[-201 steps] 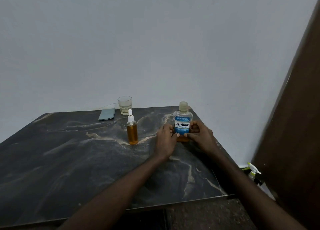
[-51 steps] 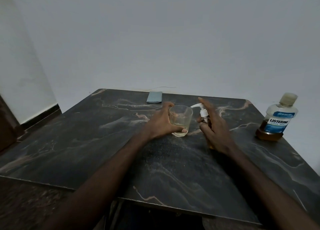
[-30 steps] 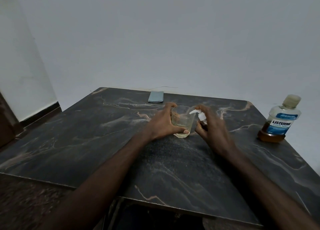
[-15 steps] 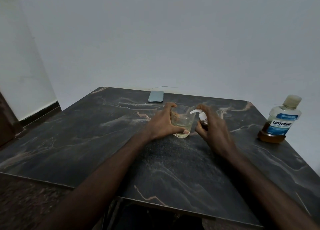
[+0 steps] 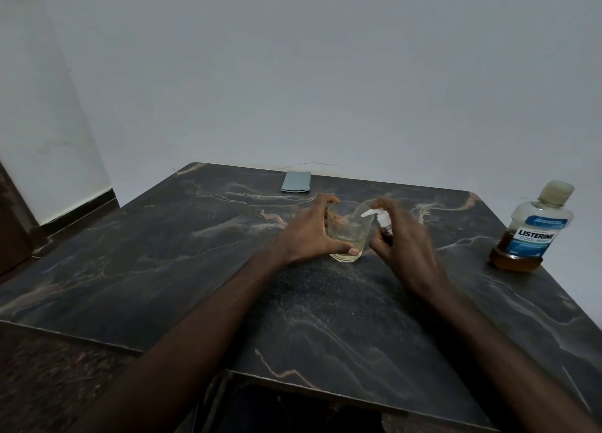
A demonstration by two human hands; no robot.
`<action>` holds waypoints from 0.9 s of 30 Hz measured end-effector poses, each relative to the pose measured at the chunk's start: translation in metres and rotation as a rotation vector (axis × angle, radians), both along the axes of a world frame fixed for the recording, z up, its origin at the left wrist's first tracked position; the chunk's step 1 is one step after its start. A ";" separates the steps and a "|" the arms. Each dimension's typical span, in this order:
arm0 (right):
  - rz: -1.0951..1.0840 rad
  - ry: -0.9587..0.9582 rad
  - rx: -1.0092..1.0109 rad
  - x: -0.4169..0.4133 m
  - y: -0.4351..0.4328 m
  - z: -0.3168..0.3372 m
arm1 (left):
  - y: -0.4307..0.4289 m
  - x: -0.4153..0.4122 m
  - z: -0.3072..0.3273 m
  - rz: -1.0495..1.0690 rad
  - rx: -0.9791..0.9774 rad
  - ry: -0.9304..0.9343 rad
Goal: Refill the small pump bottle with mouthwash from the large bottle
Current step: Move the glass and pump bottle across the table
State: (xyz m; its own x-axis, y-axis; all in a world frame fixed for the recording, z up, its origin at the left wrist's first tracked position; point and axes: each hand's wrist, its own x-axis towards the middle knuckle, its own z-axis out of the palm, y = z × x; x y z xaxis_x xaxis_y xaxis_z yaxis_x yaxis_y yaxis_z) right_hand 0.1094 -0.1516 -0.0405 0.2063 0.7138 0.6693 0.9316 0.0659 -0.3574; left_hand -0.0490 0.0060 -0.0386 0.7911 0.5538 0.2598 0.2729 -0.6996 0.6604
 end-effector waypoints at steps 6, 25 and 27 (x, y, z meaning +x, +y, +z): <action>-0.023 0.000 -0.014 0.000 0.002 -0.002 | 0.002 -0.001 -0.001 -0.004 -0.007 0.003; -0.059 0.005 0.008 0.001 -0.001 0.003 | 0.004 0.001 -0.003 -0.024 -0.013 -0.008; -0.045 -0.009 0.010 -0.001 0.000 0.002 | 0.003 0.001 -0.002 -0.024 -0.010 -0.013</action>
